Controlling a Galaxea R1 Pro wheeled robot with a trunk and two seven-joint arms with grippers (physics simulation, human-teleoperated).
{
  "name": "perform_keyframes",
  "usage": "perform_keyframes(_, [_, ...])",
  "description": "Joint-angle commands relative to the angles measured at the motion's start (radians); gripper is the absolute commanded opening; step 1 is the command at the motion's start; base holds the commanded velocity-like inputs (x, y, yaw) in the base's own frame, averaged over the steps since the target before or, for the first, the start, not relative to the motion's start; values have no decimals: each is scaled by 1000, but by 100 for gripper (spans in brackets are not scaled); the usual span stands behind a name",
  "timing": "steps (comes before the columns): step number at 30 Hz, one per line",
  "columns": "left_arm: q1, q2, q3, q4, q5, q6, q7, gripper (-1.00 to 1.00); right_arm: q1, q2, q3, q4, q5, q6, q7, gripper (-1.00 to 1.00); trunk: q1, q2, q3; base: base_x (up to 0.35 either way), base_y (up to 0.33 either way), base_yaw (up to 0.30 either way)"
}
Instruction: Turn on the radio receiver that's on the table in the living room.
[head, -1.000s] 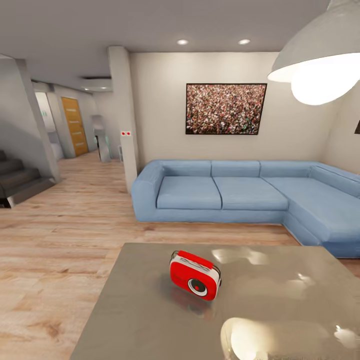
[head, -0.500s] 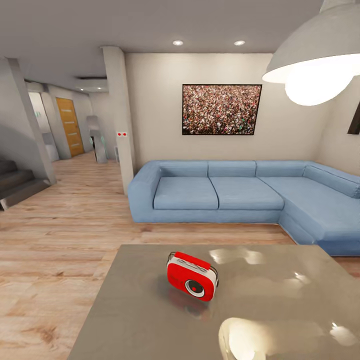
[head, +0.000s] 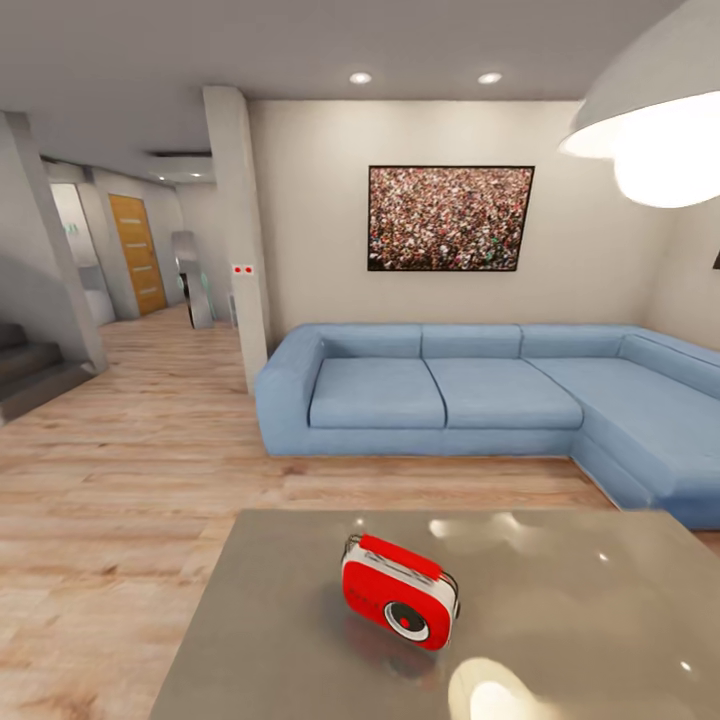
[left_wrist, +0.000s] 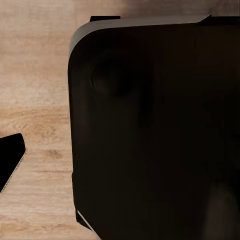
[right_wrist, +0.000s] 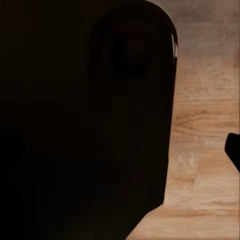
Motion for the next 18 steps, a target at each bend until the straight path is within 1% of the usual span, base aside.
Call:
perform_keyframes(1, [0,0,0,0,0,0,0,100,0,0,0,0,0,0,0,100,0,0,0,247,47,0])
perform_keyframes(6, [0,0,0,0,0,1,1,100,0,0,0,0,0,0,0,100,0,0,0,105,17,0])
perform_keyframes(18, [0,-2,-1,-1,1,3,10,100,0,0,0,0,-1,0,0,100,0,0,0,7,1,0])
